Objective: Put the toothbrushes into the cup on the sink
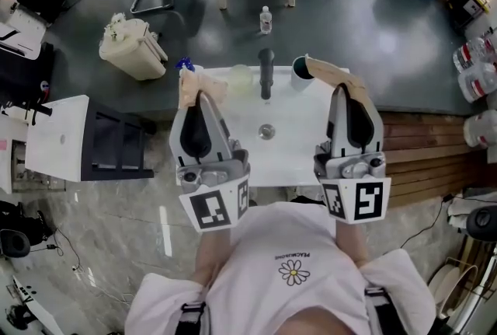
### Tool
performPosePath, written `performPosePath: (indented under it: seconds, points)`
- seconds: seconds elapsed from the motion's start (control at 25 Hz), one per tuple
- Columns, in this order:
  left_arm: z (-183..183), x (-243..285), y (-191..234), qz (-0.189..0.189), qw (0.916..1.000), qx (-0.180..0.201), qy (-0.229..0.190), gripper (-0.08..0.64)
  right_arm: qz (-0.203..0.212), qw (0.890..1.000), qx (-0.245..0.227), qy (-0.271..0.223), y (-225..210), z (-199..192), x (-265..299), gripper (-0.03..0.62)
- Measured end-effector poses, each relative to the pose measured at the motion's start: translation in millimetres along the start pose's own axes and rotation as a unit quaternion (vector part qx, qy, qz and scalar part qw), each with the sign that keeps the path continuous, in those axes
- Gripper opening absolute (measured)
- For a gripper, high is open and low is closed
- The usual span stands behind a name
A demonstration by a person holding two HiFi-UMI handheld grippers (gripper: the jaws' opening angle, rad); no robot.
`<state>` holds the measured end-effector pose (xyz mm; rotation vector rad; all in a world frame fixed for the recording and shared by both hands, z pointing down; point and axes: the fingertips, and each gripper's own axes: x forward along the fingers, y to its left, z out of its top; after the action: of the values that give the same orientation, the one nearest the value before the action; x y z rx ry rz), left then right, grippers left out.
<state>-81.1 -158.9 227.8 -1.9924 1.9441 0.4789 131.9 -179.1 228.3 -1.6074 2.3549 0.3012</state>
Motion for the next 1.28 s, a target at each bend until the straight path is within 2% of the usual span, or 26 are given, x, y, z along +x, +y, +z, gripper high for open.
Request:
performPosePath:
  seconds: [0.16,0.36,0.56,0.96,1.28]
  points:
    - [-16.9,23.7,6.0,-0.002,0.9999,-0.008,-0.010,0.020,-0.008,1.000,-0.002,0.008,-3.9,-6.0,-1.6,0.029]
    - [-63.3,52.6,12.2,-0.009,0.9997,-0.012,0.018,0.020,-0.022,1.000,-0.004,0.020,-11.0,-12.3,-4.0,0.029]
    - [-117.0,67.3,5.2,-0.036,0.9983,-0.027,0.036,0.021,-0.042,0.998,-0.010,0.035,-23.3,-19.8,-11.6,0.029]
    - [-206.6,64.2,11.1,-0.035,0.9938,-0.021,0.104,0.021,-0.068,0.996,-0.025,0.061,-34.9,-27.8,-24.1,0.029]
    - [-237.0,57.4,6.7,-0.028,0.9899,-0.034,0.135,0.023,-0.073,0.994,-0.025,0.079,-39.4,-35.1,-31.2,0.029]
